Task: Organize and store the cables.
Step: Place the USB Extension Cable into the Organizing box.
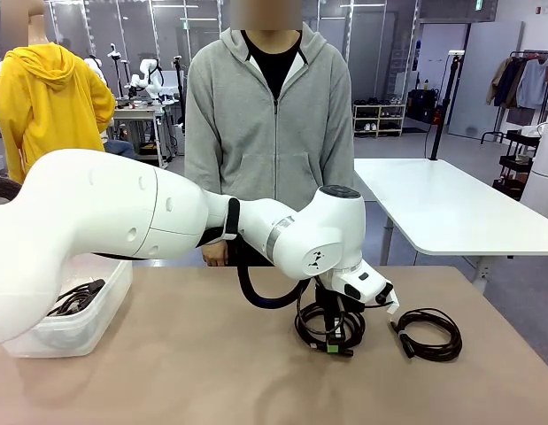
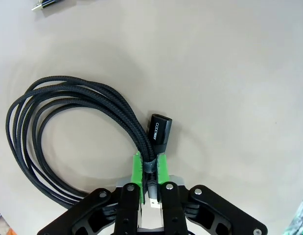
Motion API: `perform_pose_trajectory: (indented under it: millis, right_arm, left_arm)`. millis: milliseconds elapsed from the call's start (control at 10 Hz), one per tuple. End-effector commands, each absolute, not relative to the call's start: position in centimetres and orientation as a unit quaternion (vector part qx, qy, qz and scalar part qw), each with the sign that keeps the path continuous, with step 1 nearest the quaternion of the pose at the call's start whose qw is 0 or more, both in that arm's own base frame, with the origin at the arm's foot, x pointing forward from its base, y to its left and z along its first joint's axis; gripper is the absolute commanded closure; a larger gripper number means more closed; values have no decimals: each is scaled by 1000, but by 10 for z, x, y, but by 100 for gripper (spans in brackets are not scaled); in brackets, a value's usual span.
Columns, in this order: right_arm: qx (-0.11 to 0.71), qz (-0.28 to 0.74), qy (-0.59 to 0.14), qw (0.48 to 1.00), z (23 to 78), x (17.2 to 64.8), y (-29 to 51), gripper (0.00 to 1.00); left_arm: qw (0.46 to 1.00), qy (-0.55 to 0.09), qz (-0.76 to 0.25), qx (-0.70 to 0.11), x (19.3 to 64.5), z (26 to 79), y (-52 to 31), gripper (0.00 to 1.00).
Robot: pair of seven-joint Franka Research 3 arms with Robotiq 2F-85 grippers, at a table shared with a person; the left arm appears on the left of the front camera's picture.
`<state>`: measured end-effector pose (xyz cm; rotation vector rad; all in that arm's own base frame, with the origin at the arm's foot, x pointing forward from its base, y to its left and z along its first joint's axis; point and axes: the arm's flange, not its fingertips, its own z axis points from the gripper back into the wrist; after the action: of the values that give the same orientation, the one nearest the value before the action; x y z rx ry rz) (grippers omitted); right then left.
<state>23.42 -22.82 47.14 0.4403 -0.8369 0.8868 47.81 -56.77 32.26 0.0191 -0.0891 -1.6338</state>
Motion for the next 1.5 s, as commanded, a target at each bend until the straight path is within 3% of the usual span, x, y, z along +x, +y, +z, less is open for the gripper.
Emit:
perform_pose_trajectory:
  millis: [0, 600, 900, 1000, 1400]
  right_arm:
    - [206, 414, -392, 796, 472, 234, -228, 0]
    - [206, 414, -392, 796, 472, 234, -228, 0]
    - [206, 414, -392, 796, 472, 234, -228, 0]
    - [206, 414, -392, 796, 472, 234, -228, 0]
    - [206, 414, -392, 796, 472, 234, -228, 0]
  left_arm:
    - [675, -33, -737, 16, 481, 328, -570, 100]
    - [634, -50, -769, 55, 470, 439, -559, 100]
    - [605, -51, -794, 32, 469, 450, -563, 100]
    - [630, -62, -773, 44, 465, 454, -557, 100]
    - [630, -62, -773, 44, 465, 454, -557, 100]
